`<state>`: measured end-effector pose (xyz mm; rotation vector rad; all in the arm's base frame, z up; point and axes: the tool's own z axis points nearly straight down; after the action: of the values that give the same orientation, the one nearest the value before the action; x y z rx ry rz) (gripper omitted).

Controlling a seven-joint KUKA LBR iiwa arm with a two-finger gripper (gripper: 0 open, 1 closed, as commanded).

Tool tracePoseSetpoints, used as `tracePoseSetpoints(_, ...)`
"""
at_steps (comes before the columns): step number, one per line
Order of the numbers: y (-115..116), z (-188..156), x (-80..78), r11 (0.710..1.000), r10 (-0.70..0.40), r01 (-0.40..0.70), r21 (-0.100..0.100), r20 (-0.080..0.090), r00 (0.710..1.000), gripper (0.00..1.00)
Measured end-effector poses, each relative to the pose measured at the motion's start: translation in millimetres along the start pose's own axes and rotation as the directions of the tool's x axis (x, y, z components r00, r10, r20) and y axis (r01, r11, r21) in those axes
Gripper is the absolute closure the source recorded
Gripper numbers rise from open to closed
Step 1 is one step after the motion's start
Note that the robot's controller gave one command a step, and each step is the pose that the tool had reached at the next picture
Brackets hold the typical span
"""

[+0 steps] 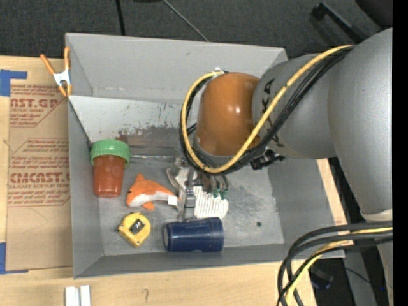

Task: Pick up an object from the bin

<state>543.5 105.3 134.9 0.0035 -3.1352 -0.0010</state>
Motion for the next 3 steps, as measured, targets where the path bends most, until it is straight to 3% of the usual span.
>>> tracePoseSetpoints(1, -0.4, -4.7, -1.6, 1.0, 0.001, -0.001, -0.001, 0.007, 1.0, 0.0)
tracePoseSetpoints(2, -50.9, 59.7, 6.2, 1.0, -0.006, 0.006, -0.001, 0.016, 1.0, 1.0)
tracePoseSetpoints(3, -50.8, 59.7, 6.2, 1.0, -0.006, 0.006, -0.001, 0.016, 1.0, 1.0)
